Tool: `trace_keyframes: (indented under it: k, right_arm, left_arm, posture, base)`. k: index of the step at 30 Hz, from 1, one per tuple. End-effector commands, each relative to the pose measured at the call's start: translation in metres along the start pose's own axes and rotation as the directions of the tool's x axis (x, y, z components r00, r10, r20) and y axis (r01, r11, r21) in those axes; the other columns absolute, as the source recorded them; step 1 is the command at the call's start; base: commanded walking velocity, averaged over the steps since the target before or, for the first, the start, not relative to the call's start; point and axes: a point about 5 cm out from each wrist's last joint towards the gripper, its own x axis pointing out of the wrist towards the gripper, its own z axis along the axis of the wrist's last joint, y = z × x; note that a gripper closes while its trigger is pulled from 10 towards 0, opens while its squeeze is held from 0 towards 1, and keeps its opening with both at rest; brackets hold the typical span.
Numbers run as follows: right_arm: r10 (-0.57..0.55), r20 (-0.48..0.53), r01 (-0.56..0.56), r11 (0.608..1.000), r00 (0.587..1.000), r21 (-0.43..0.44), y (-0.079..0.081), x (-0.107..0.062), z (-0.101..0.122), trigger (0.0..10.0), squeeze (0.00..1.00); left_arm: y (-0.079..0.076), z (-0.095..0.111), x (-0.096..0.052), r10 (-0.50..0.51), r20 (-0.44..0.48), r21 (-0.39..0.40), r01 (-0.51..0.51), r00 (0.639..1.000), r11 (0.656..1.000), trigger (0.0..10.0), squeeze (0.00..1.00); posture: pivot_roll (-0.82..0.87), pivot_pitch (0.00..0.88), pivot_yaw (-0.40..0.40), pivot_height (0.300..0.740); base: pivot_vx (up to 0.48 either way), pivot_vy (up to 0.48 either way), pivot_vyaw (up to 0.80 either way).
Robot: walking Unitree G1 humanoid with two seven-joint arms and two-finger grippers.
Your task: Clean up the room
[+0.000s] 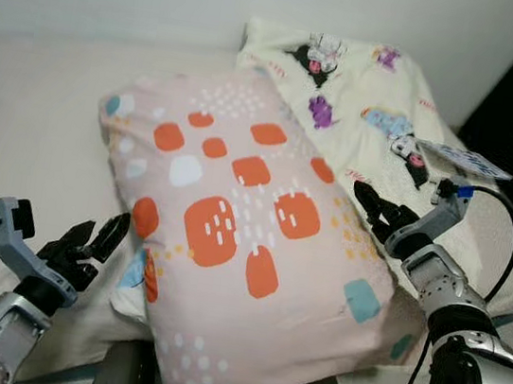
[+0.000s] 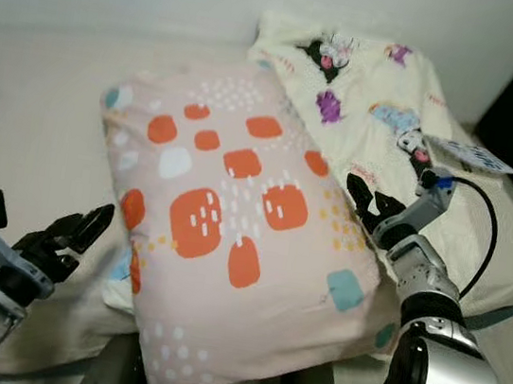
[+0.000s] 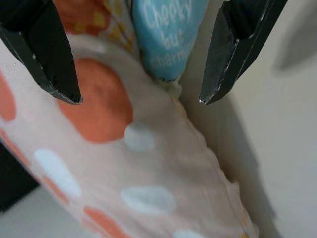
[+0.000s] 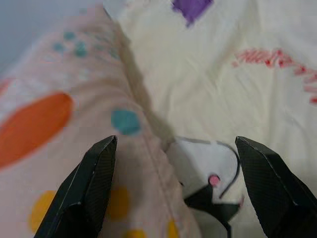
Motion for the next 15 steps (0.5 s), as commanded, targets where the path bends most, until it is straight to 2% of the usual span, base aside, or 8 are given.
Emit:
trace_keyframes:
  k: [1,5,9,10,12,13,15]
  right_arm:
    - [-0.031,-0.033,0.03,1.0,0.999,-0.006,-0.003,-0.001,-0.008,10.0,1.0]
    - [-0.045,-0.062,0.041,0.997,0.997,-0.066,-0.007,-0.004,-0.009,10.0,1.0]
    - [-0.064,-0.097,0.052,0.991,0.993,-0.124,-0.011,-0.007,-0.013,10.0,1.0]
    - [-0.07,-0.117,0.053,0.989,0.991,-0.139,-0.012,-0.008,-0.017,10.0,0.92]
    - [-0.073,-0.13,0.053,0.987,0.989,-0.149,-0.012,-0.008,-0.02,10.0,0.92]
    - [-0.071,-0.136,0.05,0.987,0.988,-0.151,-0.012,-0.008,-0.021,10.0,0.75]
    - [-0.07,-0.139,0.048,0.987,0.988,-0.152,-0.011,-0.008,-0.022,10.0,0.75]
  left_arm:
    - [0.0,-0.004,-0.002,-0.025,-0.04,-0.028,0.024,0.999,0.999,10.0,1.0]
    - [-0.004,-0.001,0.0,-0.068,-0.053,-0.043,0.066,0.996,0.997,10.0,1.0]
    - [-0.009,0.002,0.005,-0.105,-0.036,-0.098,0.101,0.994,0.99,10.0,1.0]
    - [-0.014,0.002,0.008,-0.131,-0.022,-0.16,0.125,0.991,0.979,10.0,1.0]
    - [-0.017,0.001,0.009,-0.144,-0.015,-0.195,0.138,0.99,0.971,10.0,1.0]
    - [-0.018,-0.001,0.01,-0.142,-0.016,-0.206,0.136,0.99,0.969,10.0,1.0]
    - [-0.019,-0.001,0.01,-0.141,-0.019,-0.211,0.134,0.99,0.968,10.0,1.0]
  posture:
    - [0.15,0.413,-0.045,0.581]
    - [0.16,0.432,-0.046,0.581]
    - [0.16,0.44,-0.043,0.581]
    - [0.17,0.445,-0.039,0.581]
    - [0.17,0.446,-0.038,0.581]
    - [0.17,0.447,-0.037,0.581]
    - [0.17,0.447,-0.037,0.581]
  base:
    - [0.0,0.0,0.0]
    - [0.0,0.0,0.0]
    - [0.0,0.0,0.0]
    - [0.0,0.0,0.0]
    - [0.0,0.0,0.0]
    - [0.0,0.0,0.0]
    - [0.0,0.0,0.0]
